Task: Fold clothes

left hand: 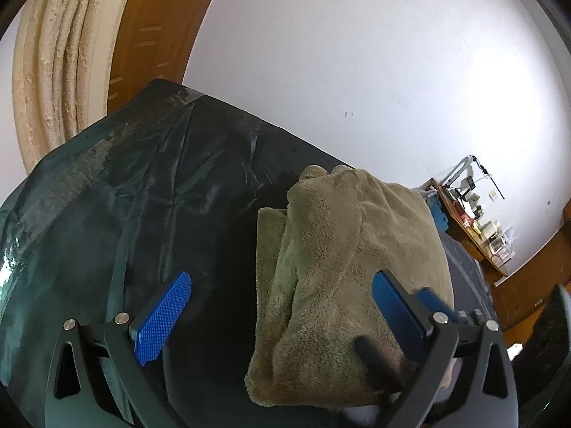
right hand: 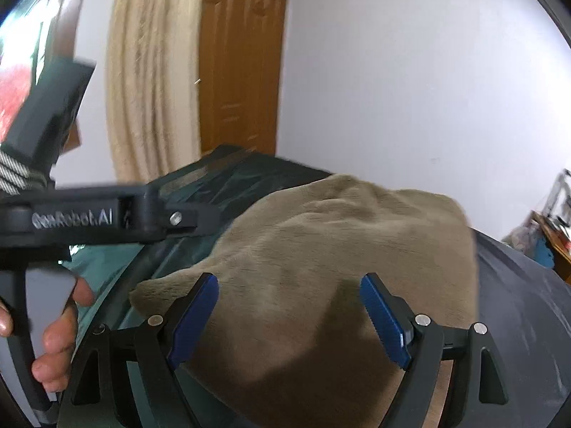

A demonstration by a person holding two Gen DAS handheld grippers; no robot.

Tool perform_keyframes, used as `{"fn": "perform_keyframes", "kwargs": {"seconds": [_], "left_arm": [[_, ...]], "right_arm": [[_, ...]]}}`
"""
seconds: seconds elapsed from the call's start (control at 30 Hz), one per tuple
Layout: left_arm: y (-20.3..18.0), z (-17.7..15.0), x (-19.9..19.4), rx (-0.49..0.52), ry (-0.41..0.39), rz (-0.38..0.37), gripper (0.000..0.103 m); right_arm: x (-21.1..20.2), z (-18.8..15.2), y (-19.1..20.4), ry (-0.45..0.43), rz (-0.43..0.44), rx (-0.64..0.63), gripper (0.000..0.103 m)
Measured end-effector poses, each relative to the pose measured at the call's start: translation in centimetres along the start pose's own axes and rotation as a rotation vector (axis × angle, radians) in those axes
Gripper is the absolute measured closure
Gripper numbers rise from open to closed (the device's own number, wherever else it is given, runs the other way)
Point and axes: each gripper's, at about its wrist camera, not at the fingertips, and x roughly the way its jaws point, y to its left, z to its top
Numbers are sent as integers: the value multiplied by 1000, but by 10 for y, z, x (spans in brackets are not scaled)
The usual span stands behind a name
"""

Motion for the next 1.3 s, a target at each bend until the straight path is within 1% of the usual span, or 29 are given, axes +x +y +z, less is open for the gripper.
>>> {"fn": "perform_keyframes", "kwargs": {"seconds": [0.1, 0.17, 0.23, 0.3, 0.4, 0.5, 0.6, 0.7, 0.77, 0.83, 0.93, 1.07, 1.13, 1.2, 1.23, 1.3], "left_arm": [[4, 2, -2, -12, -8, 0, 1], [7, 3, -3, -29, -8, -3, 1], [10, 4, -3, -47, -5, -6, 1], [12, 4, -1, -56, 1, -13, 1], [13, 4, 1, -64, 14, -28, 1], [14, 5, 5, -68, 27, -53, 1], [18, 5, 9, -93, 57, -118, 1], [26, 6, 16, -148, 101, -218, 1], [32, 8, 22, -179, 117, -254, 1], [36, 11, 25, -183, 120, -238, 1], [44, 13, 35, -193, 156, -217, 1], [54, 15, 55, -230, 242, -217, 1], [54, 20, 64, -221, 284, -217, 1], [50, 24, 70, -201, 307, -214, 1], [48, 25, 71, -195, 312, -221, 1], [45, 29, 75, -204, 332, -267, 1]], "right_arm": [[24, -4, 11, 64, 45, -49, 19], [32, -11, 8, 86, 68, -28, 18], [33, -16, 4, 98, 93, -7, 17], [31, -19, 4, 116, 111, -24, 17], [29, -26, 10, 131, 113, -79, 17], [27, -29, 13, 129, 111, -90, 17], [27, -31, 12, 117, 115, -87, 17], [27, -32, 10, 103, 120, -83, 17], [26, -33, 10, 93, 122, -80, 17], [25, -35, 9, 84, 127, -74, 17], [24, -35, 6, 79, 143, -60, 17], [26, -32, 2, 78, 149, -59, 17], [28, -30, -2, 78, 152, -59, 17], [30, -28, -5, 78, 155, -59, 17], [31, -27, -7, 78, 156, -58, 17], [33, -26, -10, 77, 159, -58, 17]]}}
